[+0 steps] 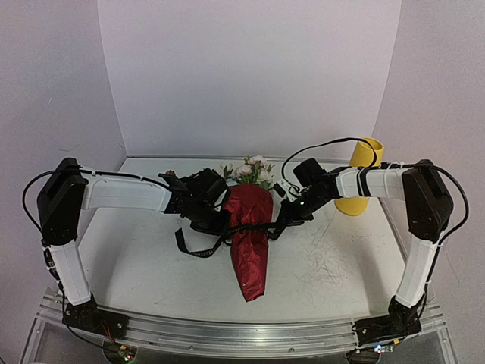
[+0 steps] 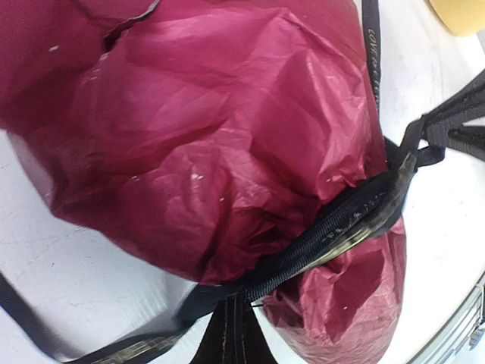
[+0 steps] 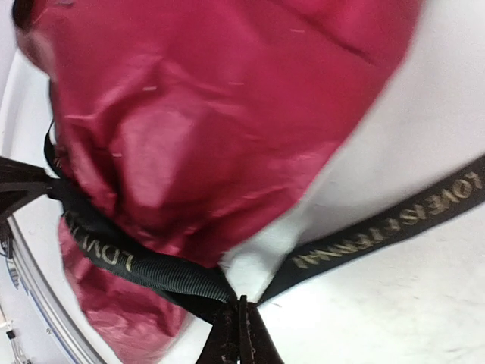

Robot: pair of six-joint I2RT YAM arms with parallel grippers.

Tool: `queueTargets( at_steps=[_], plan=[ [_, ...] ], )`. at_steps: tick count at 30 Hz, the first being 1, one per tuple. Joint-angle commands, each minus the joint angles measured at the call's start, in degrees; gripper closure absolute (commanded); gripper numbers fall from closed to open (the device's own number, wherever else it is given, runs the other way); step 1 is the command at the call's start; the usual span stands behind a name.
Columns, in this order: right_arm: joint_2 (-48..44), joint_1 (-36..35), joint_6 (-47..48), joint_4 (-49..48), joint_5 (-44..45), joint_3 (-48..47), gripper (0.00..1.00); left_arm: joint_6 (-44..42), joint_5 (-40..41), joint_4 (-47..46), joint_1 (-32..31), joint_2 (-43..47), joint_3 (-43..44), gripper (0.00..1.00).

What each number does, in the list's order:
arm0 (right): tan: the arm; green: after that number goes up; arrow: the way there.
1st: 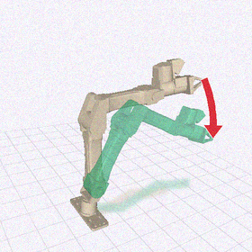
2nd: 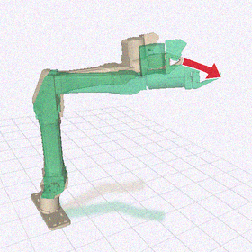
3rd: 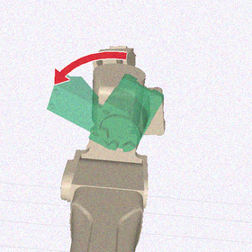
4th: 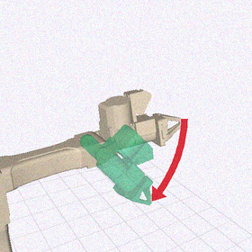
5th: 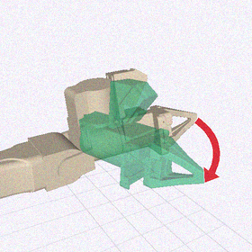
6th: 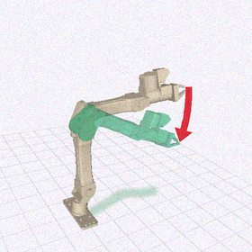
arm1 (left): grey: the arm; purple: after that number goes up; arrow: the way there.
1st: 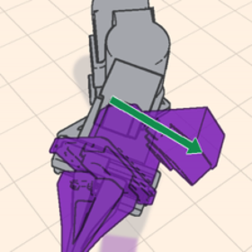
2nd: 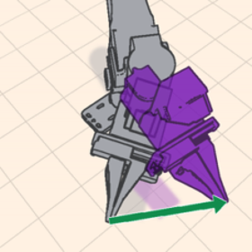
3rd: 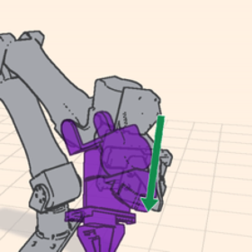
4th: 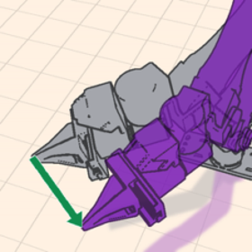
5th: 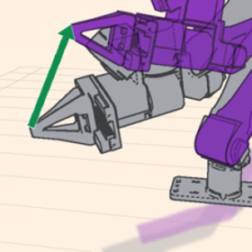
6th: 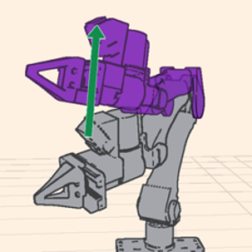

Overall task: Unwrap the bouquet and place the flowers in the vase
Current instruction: Untie the ribbon from the wrapping paper.

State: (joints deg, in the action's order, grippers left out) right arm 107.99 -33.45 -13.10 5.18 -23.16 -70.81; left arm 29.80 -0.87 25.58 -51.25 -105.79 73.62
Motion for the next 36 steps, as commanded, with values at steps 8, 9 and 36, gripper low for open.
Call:
queueTargets(
  at_steps=[8, 9, 36],
  plan=[
    [-1.5, 2.8, -3.9, 4.3, 5.2, 3.4, 0.91, 0.1, 2.5, 0.8, 0.3, 5.3, -4.4, 1.00],
    [-1.4, 3.0, -3.9, 4.3, 4.8, 3.7, 0.89, 0.2, 2.6, 0.8, 0.3, 5.4, -4.9, 1.00],
    [-0.5, -5.5, 4.6, 3.9, -5.2, -9.3, 0.59, -2.3, 1.0, 0.6, 0.3, 0.4, 6.3, 0.65]
  ],
)
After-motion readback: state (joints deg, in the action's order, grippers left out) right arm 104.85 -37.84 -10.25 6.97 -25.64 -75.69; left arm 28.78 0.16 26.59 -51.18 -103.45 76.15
